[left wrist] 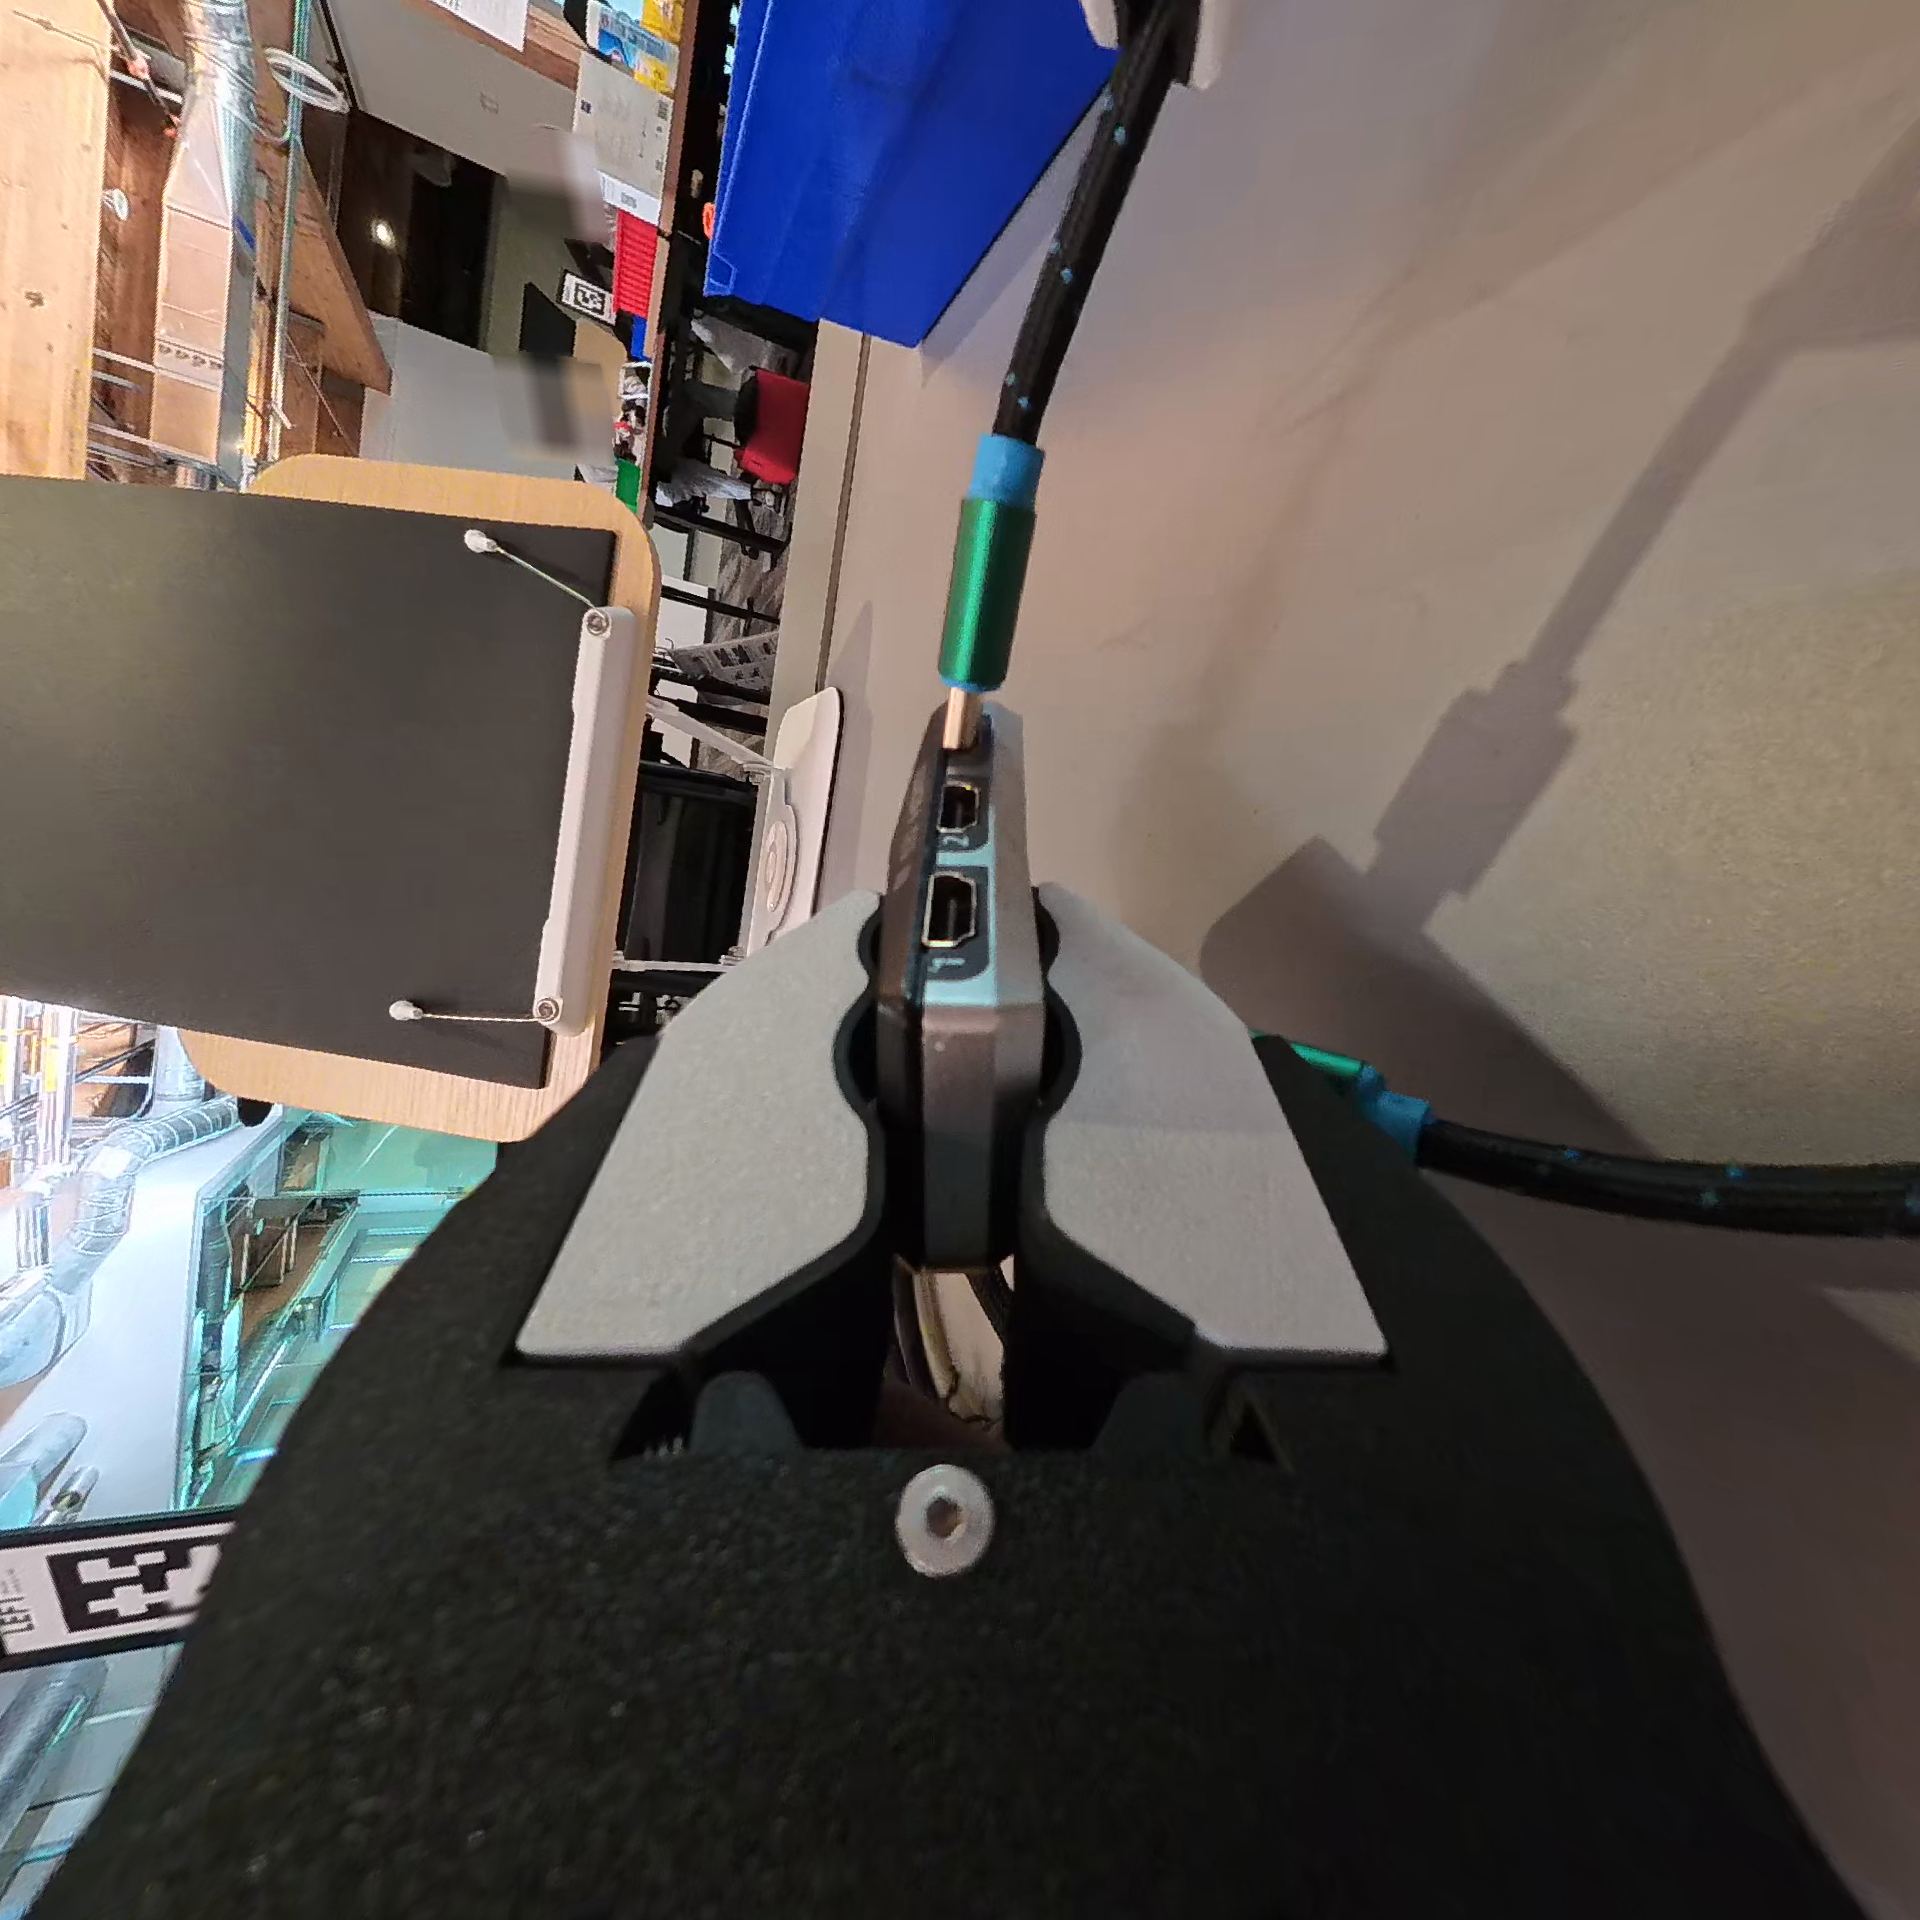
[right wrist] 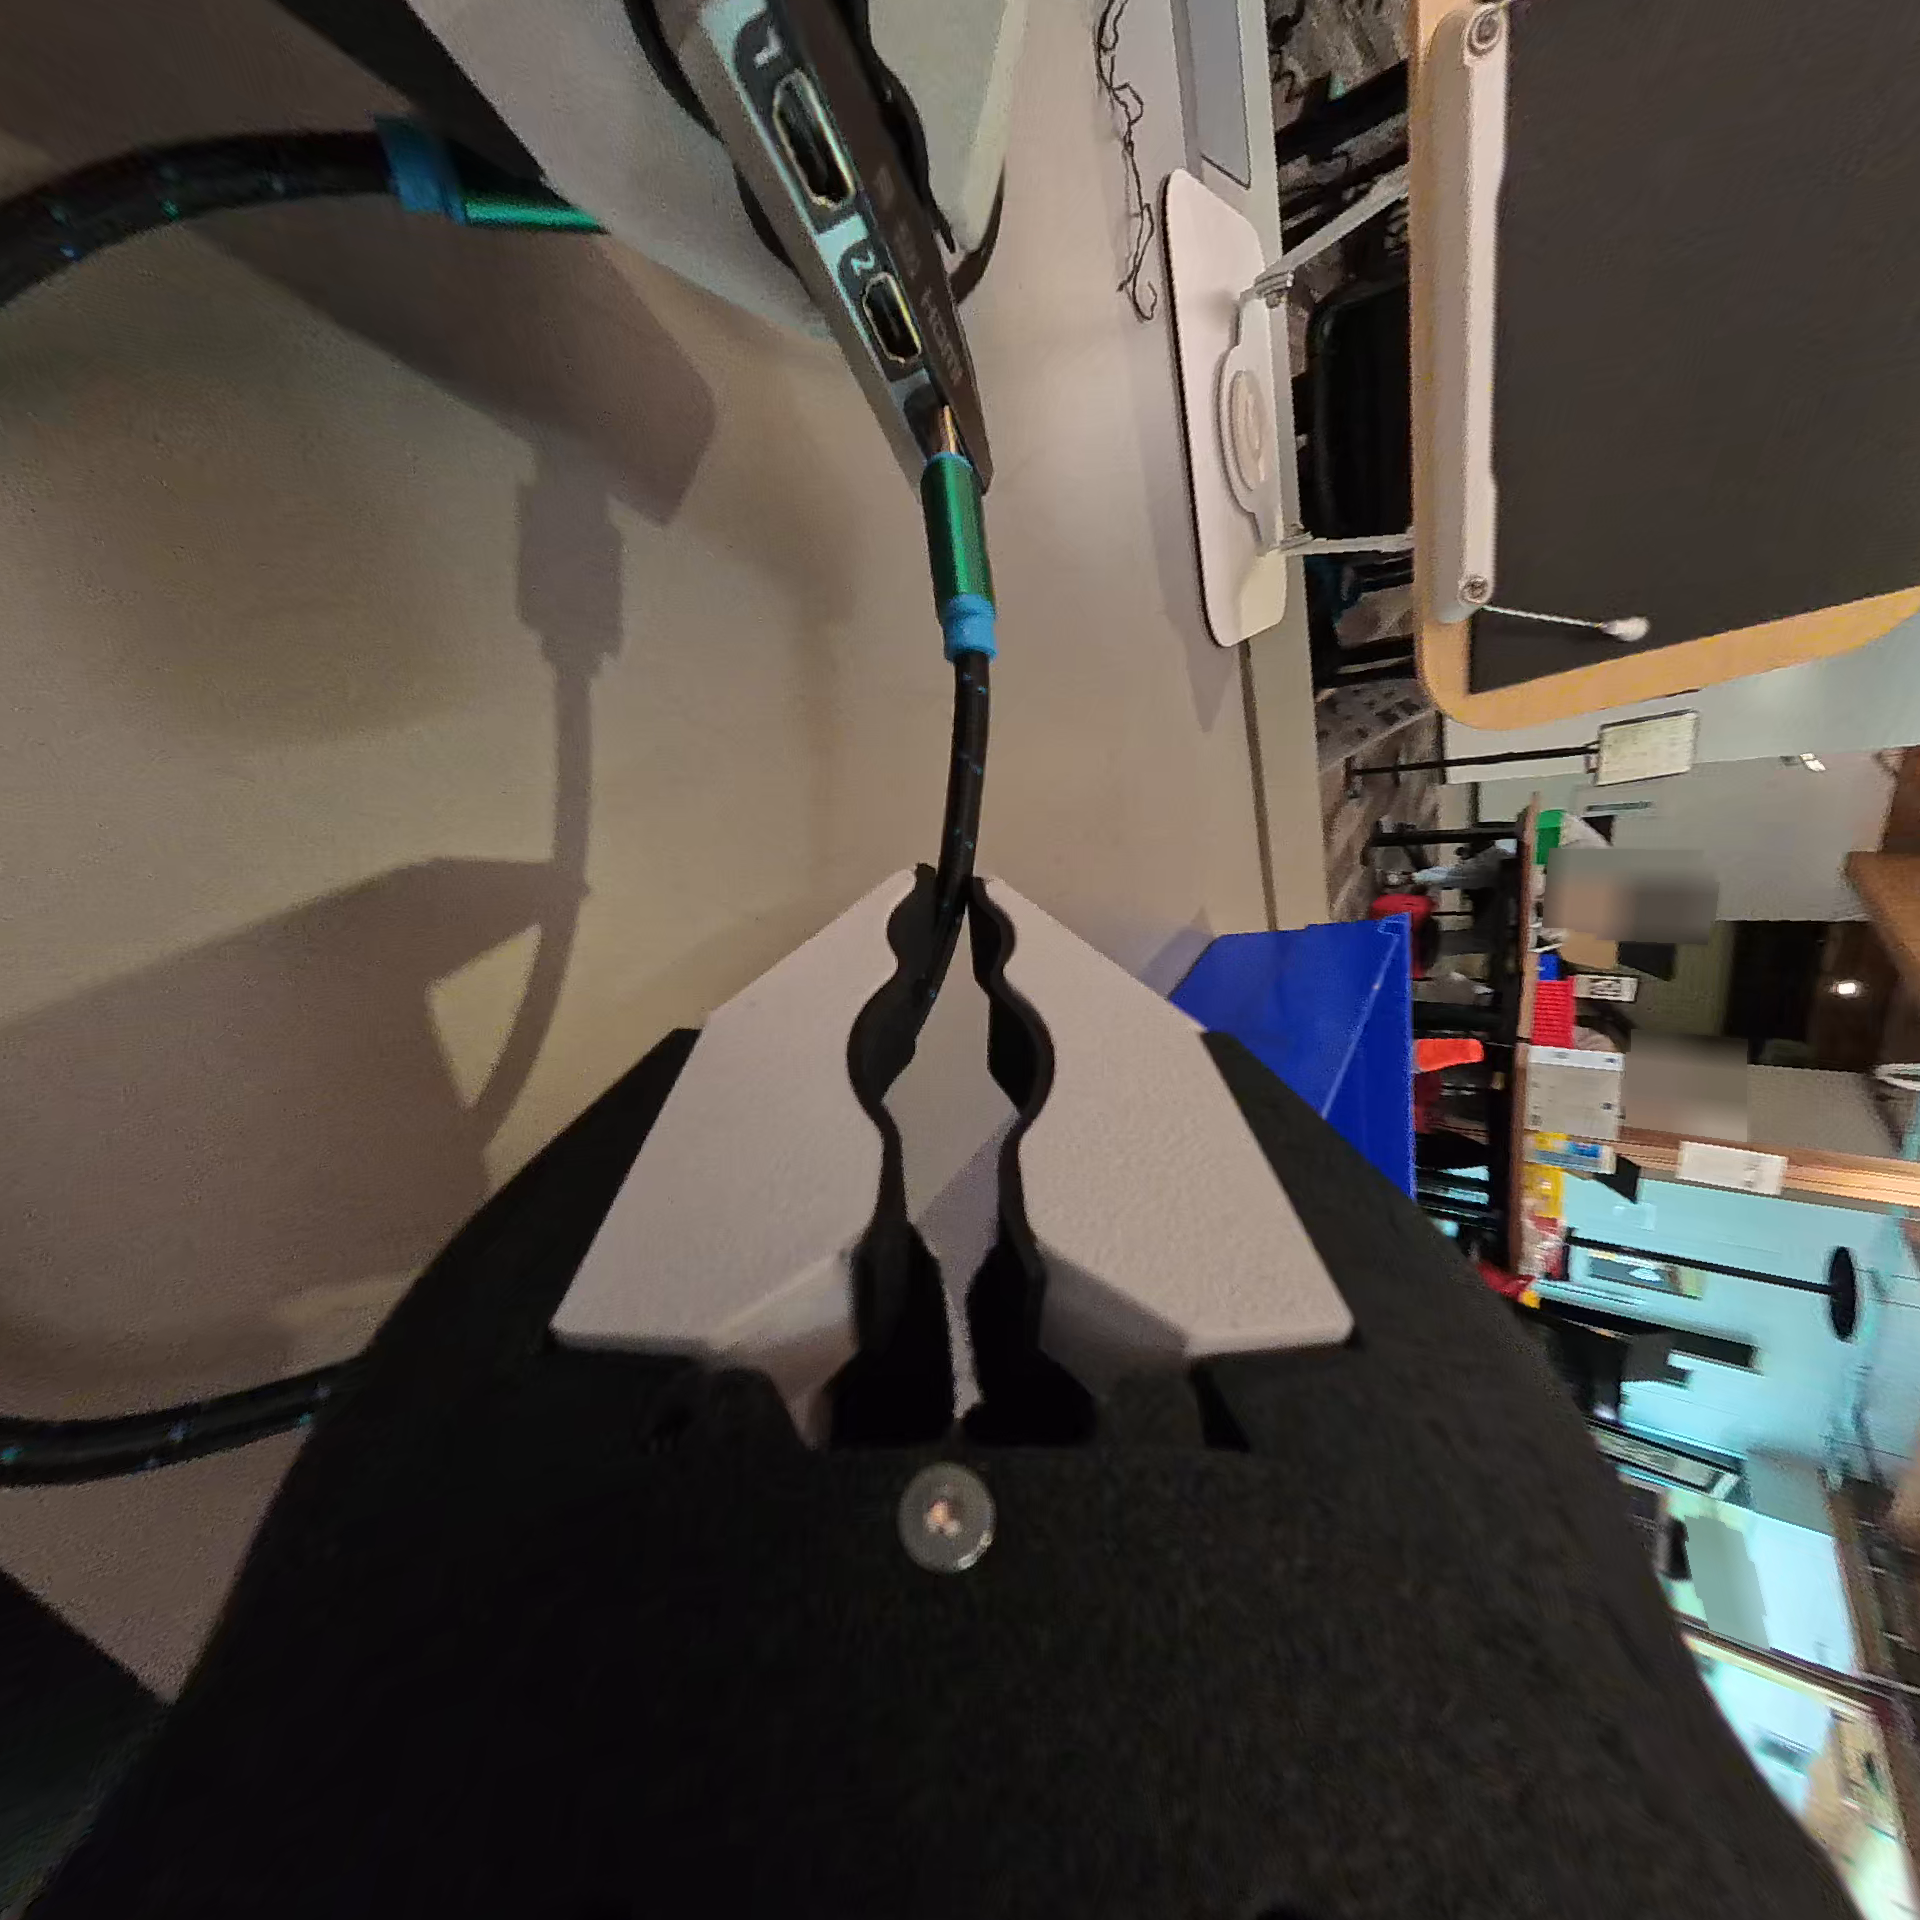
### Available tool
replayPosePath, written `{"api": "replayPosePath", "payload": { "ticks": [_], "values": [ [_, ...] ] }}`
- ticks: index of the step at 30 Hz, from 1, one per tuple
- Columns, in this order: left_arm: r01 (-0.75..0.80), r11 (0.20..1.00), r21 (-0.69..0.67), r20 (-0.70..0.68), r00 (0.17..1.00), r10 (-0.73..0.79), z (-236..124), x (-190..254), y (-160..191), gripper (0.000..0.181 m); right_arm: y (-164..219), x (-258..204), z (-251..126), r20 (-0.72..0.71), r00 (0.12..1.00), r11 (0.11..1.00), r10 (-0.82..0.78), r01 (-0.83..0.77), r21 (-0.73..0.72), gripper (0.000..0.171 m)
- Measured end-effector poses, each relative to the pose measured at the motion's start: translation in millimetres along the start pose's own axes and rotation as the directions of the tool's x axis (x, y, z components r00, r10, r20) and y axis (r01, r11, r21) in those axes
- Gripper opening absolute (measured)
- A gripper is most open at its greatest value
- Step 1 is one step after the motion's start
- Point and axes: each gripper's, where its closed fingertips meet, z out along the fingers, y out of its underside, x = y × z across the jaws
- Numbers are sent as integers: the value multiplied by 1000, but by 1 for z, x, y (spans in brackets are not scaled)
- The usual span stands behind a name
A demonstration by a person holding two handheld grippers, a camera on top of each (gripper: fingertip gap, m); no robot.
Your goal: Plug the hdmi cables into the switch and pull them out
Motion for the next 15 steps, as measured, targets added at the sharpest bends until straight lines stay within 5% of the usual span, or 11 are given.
{"api": "replayPosePath", "payload": {
  "ticks": [9,15],
  "values": [
    [0,1000,-12,-17,1000,0,1,3,2,23,-2,1,-1,-65,993,995,-100,100,-13,5],
    [4,1000,-26,-16,1000,-4,2,3,6,23,-14,-1,-10,50,996,988,80,-86,132,5]
  ]
}}
